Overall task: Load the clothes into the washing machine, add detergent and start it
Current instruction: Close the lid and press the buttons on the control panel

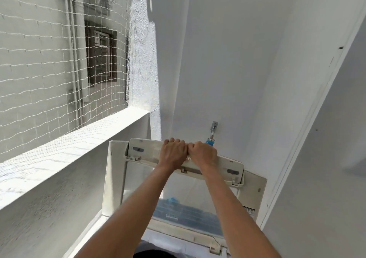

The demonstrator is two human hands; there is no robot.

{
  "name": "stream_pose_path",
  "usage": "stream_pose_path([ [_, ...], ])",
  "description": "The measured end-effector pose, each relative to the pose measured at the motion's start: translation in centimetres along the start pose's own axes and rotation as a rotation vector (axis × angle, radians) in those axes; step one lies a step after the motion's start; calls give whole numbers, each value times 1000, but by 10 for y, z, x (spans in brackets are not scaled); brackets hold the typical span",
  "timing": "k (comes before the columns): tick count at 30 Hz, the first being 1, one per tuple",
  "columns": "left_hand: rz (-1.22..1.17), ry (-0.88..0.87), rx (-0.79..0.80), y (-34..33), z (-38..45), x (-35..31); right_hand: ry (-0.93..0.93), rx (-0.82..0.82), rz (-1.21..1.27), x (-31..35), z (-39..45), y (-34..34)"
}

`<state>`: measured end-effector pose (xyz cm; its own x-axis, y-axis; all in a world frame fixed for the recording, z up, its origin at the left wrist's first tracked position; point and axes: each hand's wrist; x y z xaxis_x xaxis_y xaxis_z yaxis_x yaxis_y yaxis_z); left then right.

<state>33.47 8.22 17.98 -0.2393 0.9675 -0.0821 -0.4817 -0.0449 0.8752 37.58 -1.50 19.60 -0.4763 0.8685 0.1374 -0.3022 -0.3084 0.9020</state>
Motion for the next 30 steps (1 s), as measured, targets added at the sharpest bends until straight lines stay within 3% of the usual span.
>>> stream_pose_path([
  [4, -14, -2, -70, 19, -23, -1, 47, 123, -69, 5, -13, 16],
  [10, -83, 78, 39, 56, -70, -1, -63, 278, 0, 20, -66, 50],
  [19, -117, 8, 489, 88, -186, 20, -220, 447, 27, 58, -195, 44],
  [26, -110, -58, 743, 59, -279, 32, -192, 436, -28, 70, -306, -2],
  [30, -186, 14, 765, 35, -317, 37, -193, 394, -11, 72, -349, -30],
])
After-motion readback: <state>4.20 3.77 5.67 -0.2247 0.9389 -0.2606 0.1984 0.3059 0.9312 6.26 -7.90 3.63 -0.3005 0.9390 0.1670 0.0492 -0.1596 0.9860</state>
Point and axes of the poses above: each hand's wrist, its own z-axis towards the middle knuckle, its own y-axis out of the back of the hand, x = y × z, and after that the axes turned 3 degrees about y, right-handed
